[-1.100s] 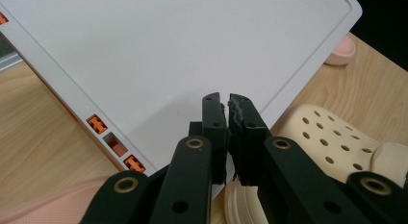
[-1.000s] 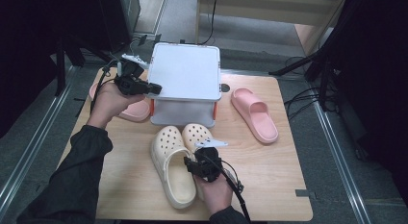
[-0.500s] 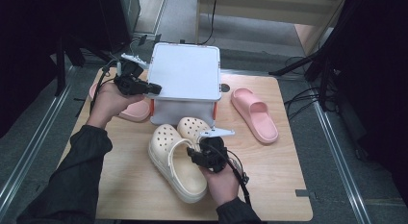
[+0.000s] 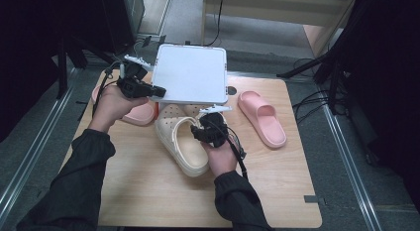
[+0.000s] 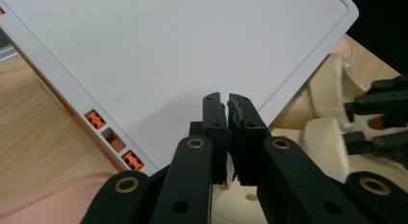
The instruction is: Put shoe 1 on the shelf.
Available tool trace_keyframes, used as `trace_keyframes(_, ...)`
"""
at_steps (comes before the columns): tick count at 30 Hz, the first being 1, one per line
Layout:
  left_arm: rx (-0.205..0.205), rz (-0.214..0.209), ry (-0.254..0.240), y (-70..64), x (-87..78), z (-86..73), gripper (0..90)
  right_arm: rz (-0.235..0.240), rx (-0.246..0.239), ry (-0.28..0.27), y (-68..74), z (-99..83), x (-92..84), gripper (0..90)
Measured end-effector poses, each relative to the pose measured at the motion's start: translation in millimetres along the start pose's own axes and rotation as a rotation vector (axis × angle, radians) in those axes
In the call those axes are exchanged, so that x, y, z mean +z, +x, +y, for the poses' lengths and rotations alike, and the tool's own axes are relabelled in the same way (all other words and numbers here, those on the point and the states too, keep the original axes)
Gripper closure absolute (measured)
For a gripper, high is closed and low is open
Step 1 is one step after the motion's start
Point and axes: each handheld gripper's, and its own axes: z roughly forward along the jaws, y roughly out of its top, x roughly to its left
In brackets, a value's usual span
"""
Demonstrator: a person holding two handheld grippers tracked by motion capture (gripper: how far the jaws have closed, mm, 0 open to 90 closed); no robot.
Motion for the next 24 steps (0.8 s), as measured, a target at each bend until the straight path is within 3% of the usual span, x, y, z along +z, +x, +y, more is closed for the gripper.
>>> trace_keyframes(6, -0.004, -0.001, 0.001, -0.1, -0.4, -0.3, 86.1, -0.021, 0.018, 0.004, -5.4, 9.9, 21.0, 67.0)
trace_keyframes(14, 0.009, 0.003, 0.001, -1.4, -0.1, -0.5, 86.5, -0.065, 0.042, -0.01, -7.9, 11.4, 31.9, 66.8)
trace_keyframes(18, 0.006, 0.006, -0.001, -1.3, -0.3, -0.8, 86.4, -0.09, 0.029, -0.003, -3.1, 12.4, 39.6, 66.6)
trace_keyframes(22, 0.006, 0.004, -0.002, -1.2, -0.3, -1.1, 86.5, -0.06, 0.059, -0.01, -9.0, 10.7, 41.8, 66.5)
trace_keyframes(24, 0.005, 0.005, -0.001, -1.2, -0.5, -1.1, 86.5, -0.072, 0.042, -0.011, -7.0, 10.7, 43.3, 66.2)
